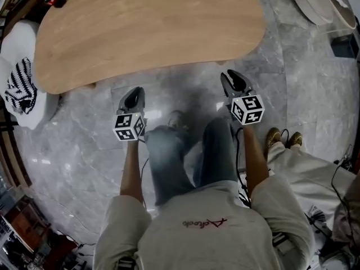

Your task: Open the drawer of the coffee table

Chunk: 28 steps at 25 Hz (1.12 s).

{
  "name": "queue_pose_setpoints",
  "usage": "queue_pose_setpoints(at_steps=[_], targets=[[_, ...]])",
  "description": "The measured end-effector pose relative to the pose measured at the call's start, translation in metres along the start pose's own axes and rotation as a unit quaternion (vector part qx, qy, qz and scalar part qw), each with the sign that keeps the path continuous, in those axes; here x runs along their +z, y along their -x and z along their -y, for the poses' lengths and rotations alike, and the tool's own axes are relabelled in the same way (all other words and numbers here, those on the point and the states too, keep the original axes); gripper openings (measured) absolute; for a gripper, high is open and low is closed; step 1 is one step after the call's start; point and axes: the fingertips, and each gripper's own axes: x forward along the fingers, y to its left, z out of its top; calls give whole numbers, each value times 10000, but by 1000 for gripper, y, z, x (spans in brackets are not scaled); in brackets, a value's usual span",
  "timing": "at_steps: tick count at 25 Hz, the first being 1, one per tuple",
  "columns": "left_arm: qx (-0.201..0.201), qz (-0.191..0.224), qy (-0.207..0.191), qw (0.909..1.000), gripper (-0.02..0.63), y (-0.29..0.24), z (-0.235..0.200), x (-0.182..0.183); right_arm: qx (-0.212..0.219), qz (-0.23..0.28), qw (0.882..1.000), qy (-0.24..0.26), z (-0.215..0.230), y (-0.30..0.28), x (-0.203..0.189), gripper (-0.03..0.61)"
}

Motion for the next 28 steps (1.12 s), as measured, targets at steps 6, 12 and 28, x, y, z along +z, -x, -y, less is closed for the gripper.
queue_pose_setpoints(at_steps=[6,12,28], targets=[[-80,272,-37,9996,40,-37,-11,-31,212,409,9989,-78,11,-36,-30,121],[-315,599,325,9972,74,-50,-16,-43,437,691,9962,-297,11,-45,-48,127],[-2473,1583,2743,9157,212,-95,7,-18,2609,1351,9167,-2709,8,-79,-39,207]])
